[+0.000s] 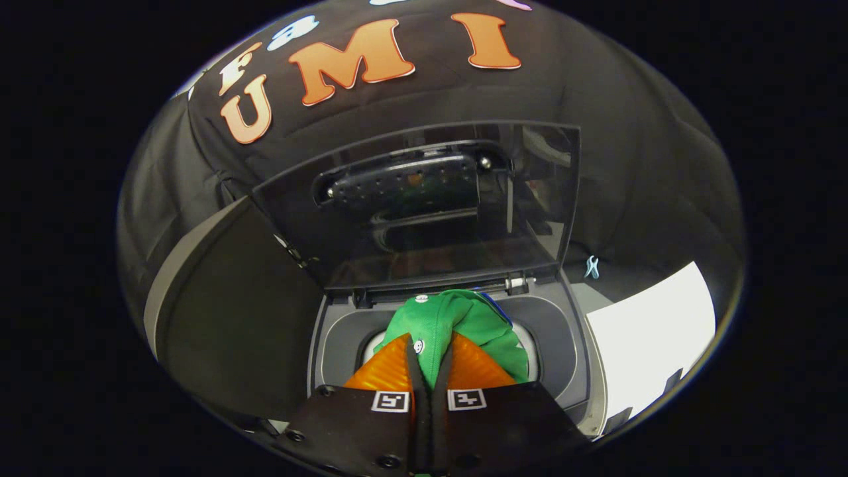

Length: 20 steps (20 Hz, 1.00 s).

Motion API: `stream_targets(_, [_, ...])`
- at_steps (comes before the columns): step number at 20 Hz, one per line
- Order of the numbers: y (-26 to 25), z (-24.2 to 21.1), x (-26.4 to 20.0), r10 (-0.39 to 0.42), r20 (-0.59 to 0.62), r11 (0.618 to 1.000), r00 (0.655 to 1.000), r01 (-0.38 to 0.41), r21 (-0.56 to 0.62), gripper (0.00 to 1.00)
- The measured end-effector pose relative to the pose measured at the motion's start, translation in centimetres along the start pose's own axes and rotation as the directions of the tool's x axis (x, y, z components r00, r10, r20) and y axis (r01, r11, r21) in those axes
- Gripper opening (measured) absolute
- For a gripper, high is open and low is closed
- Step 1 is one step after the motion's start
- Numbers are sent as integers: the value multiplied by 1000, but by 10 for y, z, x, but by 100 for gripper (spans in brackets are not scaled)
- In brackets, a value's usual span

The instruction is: Put the clothes into the washing machine and then close the washing machine lid.

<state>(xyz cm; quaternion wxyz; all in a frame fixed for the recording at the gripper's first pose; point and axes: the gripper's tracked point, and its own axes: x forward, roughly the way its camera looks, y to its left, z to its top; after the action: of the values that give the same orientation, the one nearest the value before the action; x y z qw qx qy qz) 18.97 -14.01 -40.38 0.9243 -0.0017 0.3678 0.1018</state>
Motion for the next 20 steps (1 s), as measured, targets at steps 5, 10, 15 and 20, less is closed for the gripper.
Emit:
stream_targets(5, [-5, -25, 21, -3, -60, 999, 998, 0, -54, 8])
stream_targets(10, [-11, -47, 32, 1, -111, 999, 994, -6, -47, 8])
stream_targets(15, [-17, -55, 39, -4, -124, 999, 992, -1, -38, 8])
stream_targets(20, [-24, -67, 54, -37, -149, 999, 988, 33, -33, 8])
